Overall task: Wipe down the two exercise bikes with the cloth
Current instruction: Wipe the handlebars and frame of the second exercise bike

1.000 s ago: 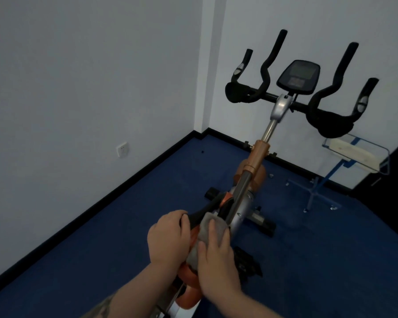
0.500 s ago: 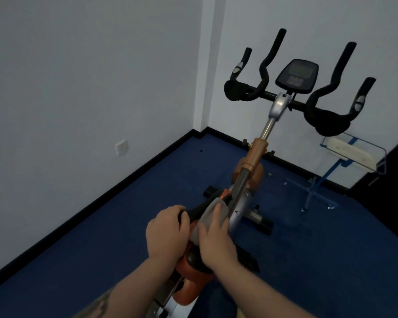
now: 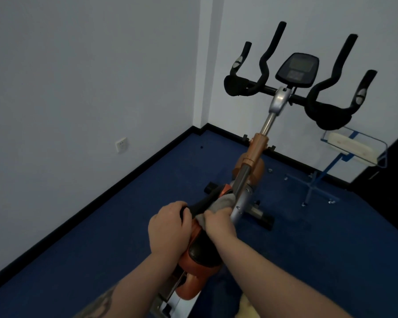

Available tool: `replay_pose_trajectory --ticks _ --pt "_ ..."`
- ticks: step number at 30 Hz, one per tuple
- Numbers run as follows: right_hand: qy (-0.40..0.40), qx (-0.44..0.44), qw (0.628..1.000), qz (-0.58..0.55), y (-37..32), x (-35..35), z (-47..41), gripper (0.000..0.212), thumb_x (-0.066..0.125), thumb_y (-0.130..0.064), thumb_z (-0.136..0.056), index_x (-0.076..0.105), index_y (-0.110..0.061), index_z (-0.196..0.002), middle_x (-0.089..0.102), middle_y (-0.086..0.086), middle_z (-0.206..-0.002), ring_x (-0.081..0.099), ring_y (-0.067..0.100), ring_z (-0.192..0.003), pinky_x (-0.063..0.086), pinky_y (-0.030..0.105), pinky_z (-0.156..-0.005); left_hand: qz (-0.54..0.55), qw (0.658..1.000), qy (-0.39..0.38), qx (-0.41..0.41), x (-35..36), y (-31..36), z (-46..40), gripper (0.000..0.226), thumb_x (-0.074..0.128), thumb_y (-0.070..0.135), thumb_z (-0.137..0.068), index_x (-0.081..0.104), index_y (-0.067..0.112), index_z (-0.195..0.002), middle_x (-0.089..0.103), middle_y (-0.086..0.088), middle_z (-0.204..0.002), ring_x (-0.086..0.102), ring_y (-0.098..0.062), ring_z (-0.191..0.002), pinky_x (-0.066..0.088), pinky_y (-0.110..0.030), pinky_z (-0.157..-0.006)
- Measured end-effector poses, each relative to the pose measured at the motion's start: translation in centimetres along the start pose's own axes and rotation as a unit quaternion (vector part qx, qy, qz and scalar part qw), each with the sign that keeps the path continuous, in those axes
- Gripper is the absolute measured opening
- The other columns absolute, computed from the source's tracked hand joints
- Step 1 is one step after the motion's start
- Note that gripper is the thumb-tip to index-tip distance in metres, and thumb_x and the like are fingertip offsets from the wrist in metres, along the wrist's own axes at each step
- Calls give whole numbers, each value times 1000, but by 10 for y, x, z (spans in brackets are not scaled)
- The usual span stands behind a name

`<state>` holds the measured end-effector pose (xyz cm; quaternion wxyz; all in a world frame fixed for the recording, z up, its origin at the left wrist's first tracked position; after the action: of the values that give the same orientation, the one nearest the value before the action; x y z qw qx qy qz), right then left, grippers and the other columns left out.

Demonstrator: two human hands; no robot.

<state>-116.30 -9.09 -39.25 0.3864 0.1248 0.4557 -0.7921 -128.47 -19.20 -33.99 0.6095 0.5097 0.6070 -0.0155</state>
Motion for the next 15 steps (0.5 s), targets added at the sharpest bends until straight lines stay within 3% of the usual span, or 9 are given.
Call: replay_pose_trajectory --ticks 4,7,9,12,15 --pt "-15 -35 999 -19 13 8 24 81 47 -47 -93 1 -18 -153 31 13 -153 39 33 -133 35 47 -109 5 1000 8 -1 -2 -1 2 14 57 25 -91 70 25 -98 69 11 -90 59 -5 -78 40 -26 -65" --pt "19 -110 992 60 21 11 51 80 40 -51 -96 -7 -20 -154 13 4 -160 31 27 -138 34 43 -110 9 1000 16 5 -2 -1 1 13 60 22 -90 71 23 -96 70 9 -88 61 -7 -76 40 -25 -64" --pt "49 -104 990 87 12 7 39 77 37 -48 -98 -4 -13 -153 17 8 -159 38 29 -135 39 43 -105 9 1000 13 8 -1 0 1 14 59 23 -90 71 24 -96 70 10 -89 61 -7 -78 43 -27 -65" --pt "46 -18 997 54 -5 -2 11 67 38 -38 -100 7 -6 -150 34 17 -151 47 35 -127 43 45 -102 10 1000 4 5 -2 1 1 16 55 26 -92 70 25 -99 69 10 -93 63 -10 -84 48 -31 -70" --pt "45 -53 996 55 -8 -6 23 67 36 -40 -101 6 -7 -152 32 15 -153 45 34 -129 42 44 -103 13 1000 0 6 -2 1 2 16 55 25 -92 70 25 -99 69 10 -92 62 -10 -82 48 -31 -70"
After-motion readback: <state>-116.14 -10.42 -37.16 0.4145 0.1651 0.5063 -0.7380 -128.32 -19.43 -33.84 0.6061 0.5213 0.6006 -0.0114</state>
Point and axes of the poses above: each hand's wrist, its own z-axis away from the middle knuckle, its own x-axis out of the palm, y = z × x, the point moved 8 cm from there along -z, towards the middle knuckle
